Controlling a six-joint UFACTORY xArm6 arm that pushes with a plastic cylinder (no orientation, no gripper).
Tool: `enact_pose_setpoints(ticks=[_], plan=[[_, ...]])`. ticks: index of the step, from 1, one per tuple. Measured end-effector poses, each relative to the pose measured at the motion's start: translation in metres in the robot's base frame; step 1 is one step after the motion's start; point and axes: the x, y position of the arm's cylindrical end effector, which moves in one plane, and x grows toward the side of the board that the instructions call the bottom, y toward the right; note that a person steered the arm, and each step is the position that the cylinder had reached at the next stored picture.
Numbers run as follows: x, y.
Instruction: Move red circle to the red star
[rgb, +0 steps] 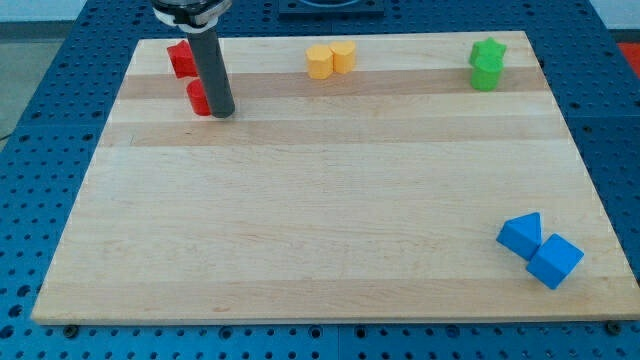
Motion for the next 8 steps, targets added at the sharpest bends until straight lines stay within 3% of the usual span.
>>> enact_pose_setpoints(ticks=[2, 3, 5, 6, 8], plan=[[-0.034, -0.001], [-0.024, -0.004], [0.055, 0.018], [0.053, 0.01], [-0.019, -0.033]])
